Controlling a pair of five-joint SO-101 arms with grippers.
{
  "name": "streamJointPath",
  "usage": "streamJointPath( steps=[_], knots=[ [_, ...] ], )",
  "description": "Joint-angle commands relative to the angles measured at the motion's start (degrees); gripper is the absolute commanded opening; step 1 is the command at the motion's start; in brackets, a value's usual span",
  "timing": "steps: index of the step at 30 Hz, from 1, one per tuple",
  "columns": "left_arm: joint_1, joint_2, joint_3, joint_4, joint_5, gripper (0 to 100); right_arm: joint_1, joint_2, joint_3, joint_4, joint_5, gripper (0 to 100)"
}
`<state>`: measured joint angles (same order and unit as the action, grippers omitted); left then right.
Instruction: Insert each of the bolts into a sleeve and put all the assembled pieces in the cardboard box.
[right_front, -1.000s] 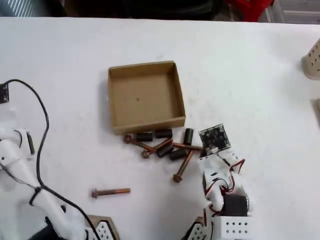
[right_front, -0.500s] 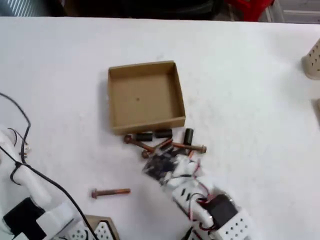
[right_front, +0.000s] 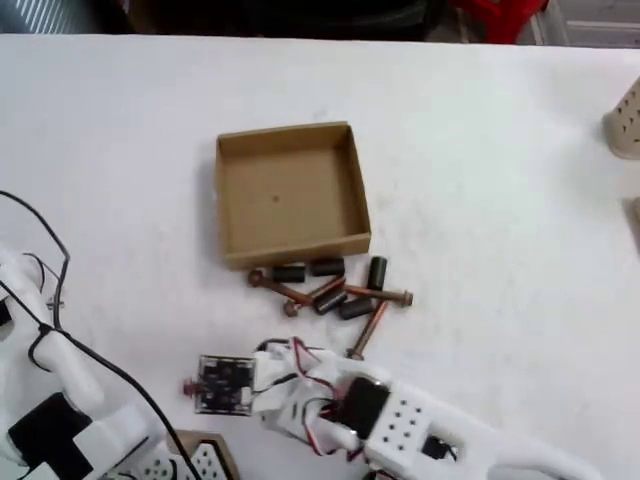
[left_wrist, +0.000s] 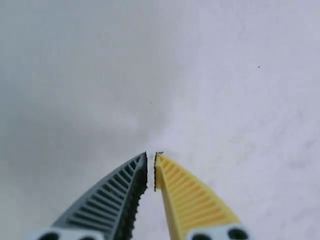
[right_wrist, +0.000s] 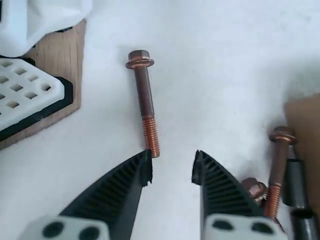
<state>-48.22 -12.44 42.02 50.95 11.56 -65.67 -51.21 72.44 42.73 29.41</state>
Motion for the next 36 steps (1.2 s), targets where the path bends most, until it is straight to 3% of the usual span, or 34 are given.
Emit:
streamJointPath(
  steps=[1, 12, 21, 25, 27, 36],
  knots=[
    [0.92, 0.04, -0.26, -1.05, 1.05, 6, -2.15, 10.95, -4.75, -6.9, 0.53, 15.2],
    [1.8, 0.04, -0.18, -1.05, 0.97, 6, -9.1, 30.73, -16.79, -7.87, 0.53, 17.0],
    [1.8, 0.04, -0.18, -1.05, 0.97, 6, -8.22, 40.48, -18.55, -13.93, 0.44, 16.8],
    [1.8, 0.04, -0.18, -1.05, 0.97, 6, -7.78, 40.66, -19.96, -13.93, -4.57, 5.6],
    [1.8, 0.04, -0.18, -1.05, 0.97, 6, -6.46, 40.57, -20.66, -13.76, -7.21, 1.3],
    [1.71, 0.13, -0.09, -1.05, 0.97, 6, 5.67, 40.48, -26.73, -6.9, -18.81, 1.6]
  ],
)
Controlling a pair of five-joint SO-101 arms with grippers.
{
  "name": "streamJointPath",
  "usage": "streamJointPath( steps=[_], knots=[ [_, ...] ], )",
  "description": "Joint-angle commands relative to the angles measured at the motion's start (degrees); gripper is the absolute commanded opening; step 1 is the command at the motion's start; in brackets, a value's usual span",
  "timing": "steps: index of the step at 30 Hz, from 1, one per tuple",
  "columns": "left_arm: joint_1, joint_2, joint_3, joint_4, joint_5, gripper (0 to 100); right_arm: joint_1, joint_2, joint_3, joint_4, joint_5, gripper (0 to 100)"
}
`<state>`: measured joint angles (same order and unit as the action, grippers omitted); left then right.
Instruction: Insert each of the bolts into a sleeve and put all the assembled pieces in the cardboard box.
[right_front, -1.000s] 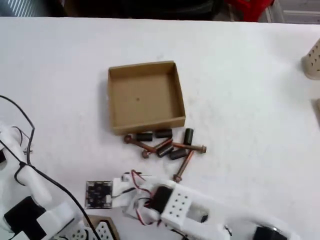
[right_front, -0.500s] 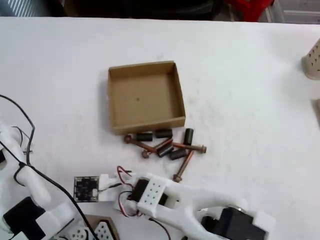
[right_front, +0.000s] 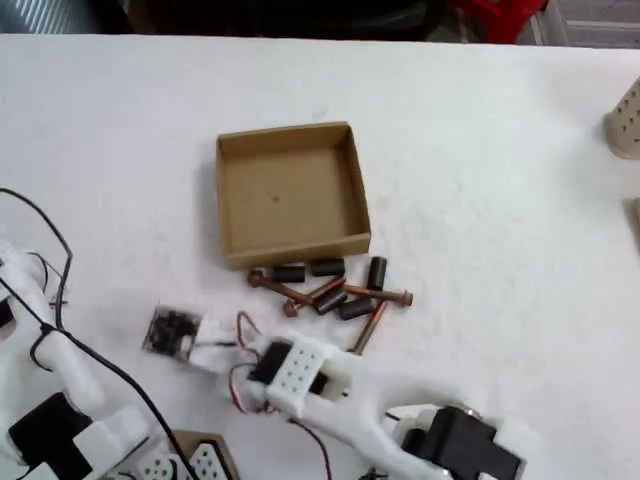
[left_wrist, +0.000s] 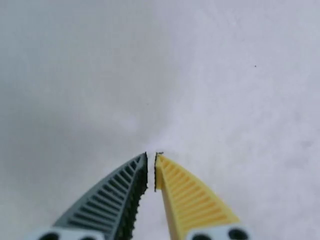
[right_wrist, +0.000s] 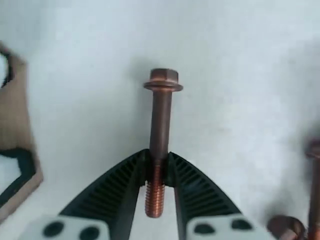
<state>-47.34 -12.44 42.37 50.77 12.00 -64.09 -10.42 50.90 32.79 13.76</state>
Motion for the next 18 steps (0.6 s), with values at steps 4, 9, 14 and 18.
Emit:
streamJointPath(
  steps=[4, 9, 14, 18],
  knots=[
    [0.75, 0.13, -0.44, -0.88, 0.79, 6, 8.4, -1.01, -8.62, 9.45, -5.98, 1.6],
    [0.75, 0.13, -0.44, -0.88, 0.88, 6, 10.24, -8.57, -8.62, 16.66, -6.59, 1.6],
    [0.92, 0.13, -0.44, -0.88, 0.88, 6, 15.78, -15.43, -8.18, 19.38, -16.18, 1.7],
    [2.15, 0.13, -0.18, -0.88, 0.88, 6, 18.77, -15.78, -6.15, 15.87, -21.8, 1.7]
  ],
)
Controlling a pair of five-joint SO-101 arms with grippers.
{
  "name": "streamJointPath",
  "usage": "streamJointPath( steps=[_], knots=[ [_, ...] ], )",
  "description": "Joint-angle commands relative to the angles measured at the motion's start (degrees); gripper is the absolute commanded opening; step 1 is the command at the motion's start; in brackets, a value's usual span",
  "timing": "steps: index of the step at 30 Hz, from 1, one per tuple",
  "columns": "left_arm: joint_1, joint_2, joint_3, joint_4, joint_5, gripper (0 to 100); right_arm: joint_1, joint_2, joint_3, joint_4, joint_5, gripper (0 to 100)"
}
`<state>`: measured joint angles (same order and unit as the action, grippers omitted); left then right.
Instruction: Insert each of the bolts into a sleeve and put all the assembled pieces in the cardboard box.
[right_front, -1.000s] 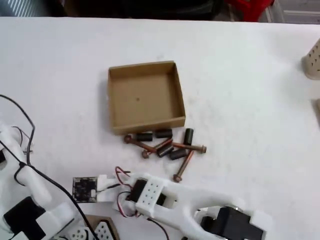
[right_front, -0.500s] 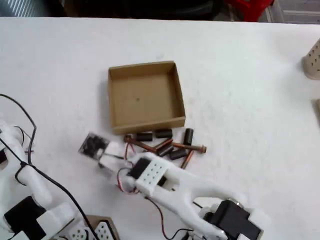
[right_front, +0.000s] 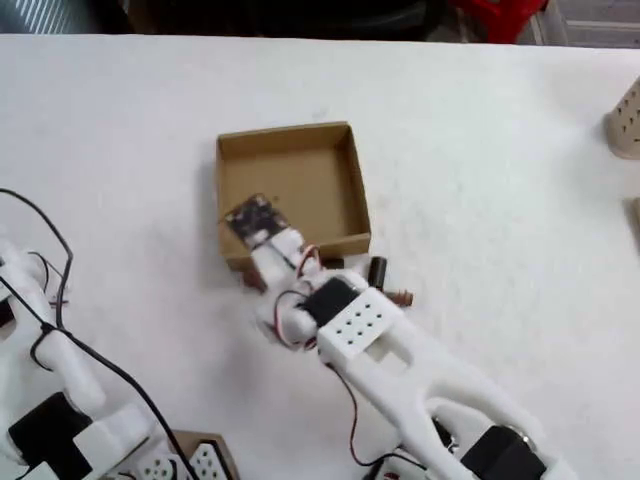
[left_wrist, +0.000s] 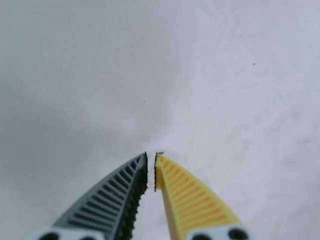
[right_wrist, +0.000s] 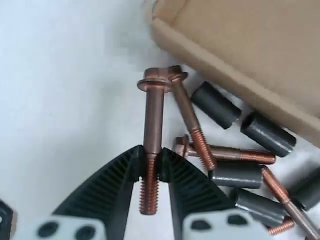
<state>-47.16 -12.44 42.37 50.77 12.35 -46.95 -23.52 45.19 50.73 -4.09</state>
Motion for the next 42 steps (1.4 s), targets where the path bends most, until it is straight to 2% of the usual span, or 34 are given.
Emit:
streamJointPath(
  steps=[1, 4, 9, 14, 21, 24, 28, 31, 35, 42],
  knots=[
    [2.33, 0.13, 0.26, -1.23, 0.53, 6, 1.63, -2.68, 0.09, -2.77, -5.45, 1.7],
    [2.59, 0.04, 1.85, -4.48, 0.18, 6, 1.27, -2.68, 1.49, -4.7, -8.26, 1.8],
    [2.59, -0.13, 2.46, -5.27, 0.18, 6, -2.42, -2.68, 3.43, -6.02, -8.09, 1.8],
    [2.59, -0.13, 2.46, -5.27, 0.18, 6, -6.81, -2.68, 5.54, -6.46, -2.55, 1.8],
    [3.21, 0.04, 2.46, -5.27, 0.18, 6, -6.37, -0.48, 6.42, -10.51, -2.2, 1.9],
    [3.21, 0.04, 2.46, -5.27, 0.18, 6, -6.46, 4.79, 5.36, -12.0, -2.2, 7.2],
    [3.21, 0.04, 2.46, -5.27, 0.18, 6, -6.46, 12.0, 0.09, -7.96, -2.37, 17.3],
    [3.21, 0.04, 2.46, -5.27, 0.18, 6, -6.37, 14.11, -4.31, -1.89, -2.11, 17.4],
    [3.21, 0.04, 2.46, -5.27, 0.09, 6, -2.33, 10.95, -7.38, 3.91, -2.11, 16.6],
    [3.21, 0.04, 2.46, -5.19, 0.09, 6, 13.67, -1.98, -7.65, 6.02, -2.55, 16.6]
  ],
)
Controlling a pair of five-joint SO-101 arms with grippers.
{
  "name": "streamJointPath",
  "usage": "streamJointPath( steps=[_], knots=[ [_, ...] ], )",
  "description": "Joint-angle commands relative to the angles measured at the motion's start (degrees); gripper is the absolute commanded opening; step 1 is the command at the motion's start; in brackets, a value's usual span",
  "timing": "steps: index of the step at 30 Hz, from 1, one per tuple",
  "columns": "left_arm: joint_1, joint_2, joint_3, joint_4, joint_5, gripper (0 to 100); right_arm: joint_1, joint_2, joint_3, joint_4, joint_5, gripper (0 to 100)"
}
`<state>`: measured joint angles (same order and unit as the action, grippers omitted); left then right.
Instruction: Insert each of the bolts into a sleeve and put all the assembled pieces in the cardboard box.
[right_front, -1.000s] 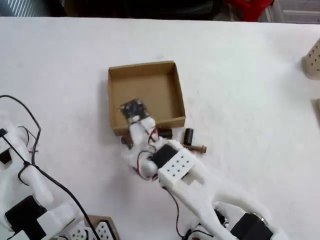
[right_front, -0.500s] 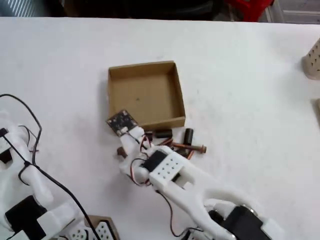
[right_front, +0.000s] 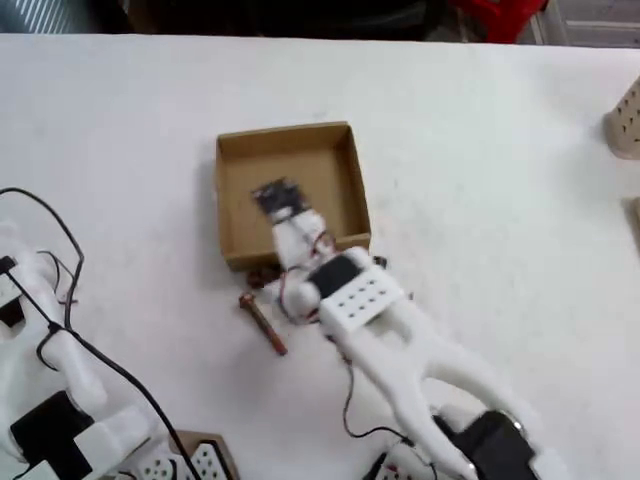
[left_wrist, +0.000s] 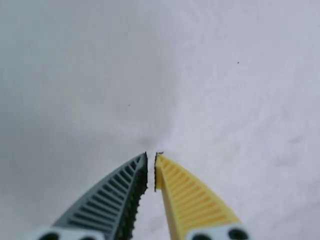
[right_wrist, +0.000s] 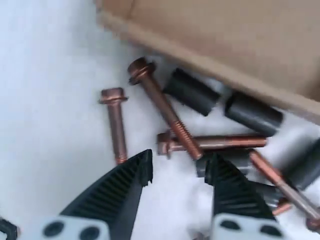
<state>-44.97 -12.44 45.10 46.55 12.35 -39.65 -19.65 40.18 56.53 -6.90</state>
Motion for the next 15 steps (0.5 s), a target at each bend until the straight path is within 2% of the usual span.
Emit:
streamJointPath(
  steps=[1, 9, 15],
  knots=[
    [1.01, 0.04, -0.26, -0.97, 0.09, 6, 8.48, -6.73, -2.64, 0.13, 0.26, 16.6],
    [1.01, 0.04, -0.26, -0.97, 0.09, 6, 18.07, -1.63, -3.08, -2.95, 0.7, 16.1],
    [1.01, 0.04, -0.26, -0.97, 0.09, 6, 21.93, 6.9, -7.82, -3.3, 0.62, 6.8]
  ],
)
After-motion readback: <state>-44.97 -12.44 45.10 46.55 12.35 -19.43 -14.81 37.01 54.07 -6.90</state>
